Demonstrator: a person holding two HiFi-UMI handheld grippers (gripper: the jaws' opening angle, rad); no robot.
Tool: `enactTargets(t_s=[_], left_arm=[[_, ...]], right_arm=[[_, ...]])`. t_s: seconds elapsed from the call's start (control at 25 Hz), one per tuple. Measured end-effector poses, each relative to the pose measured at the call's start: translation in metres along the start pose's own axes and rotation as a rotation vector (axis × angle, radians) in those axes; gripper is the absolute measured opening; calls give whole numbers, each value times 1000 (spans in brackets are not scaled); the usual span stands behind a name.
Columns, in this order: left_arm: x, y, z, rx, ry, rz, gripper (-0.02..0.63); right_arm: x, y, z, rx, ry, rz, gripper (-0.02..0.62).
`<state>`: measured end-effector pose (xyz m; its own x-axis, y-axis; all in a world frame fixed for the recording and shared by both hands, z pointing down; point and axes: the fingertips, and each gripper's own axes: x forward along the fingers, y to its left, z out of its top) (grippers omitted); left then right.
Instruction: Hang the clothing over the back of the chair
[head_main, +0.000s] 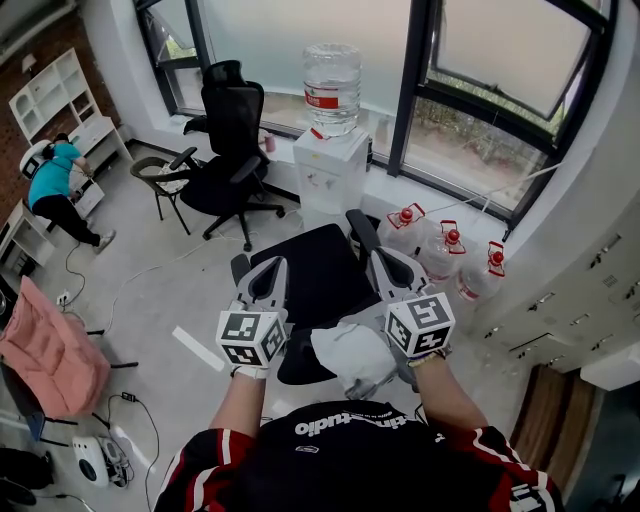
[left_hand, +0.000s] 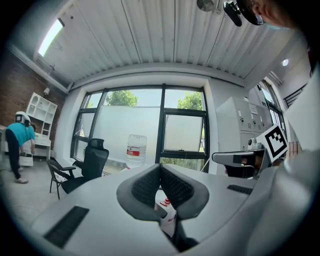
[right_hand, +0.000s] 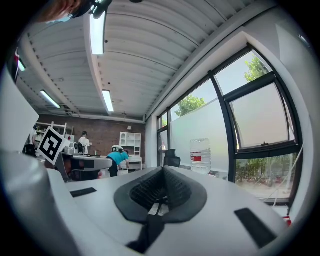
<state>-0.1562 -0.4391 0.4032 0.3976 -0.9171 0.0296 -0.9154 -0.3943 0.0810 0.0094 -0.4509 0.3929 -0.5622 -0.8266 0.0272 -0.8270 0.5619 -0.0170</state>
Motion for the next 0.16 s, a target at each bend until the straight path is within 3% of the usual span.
enactTargets(t_s=[0.16], left_arm=[[1, 0, 0, -1, 0, 5, 23]], right_arm=[[0, -4, -2, 1, 6, -2, -5]])
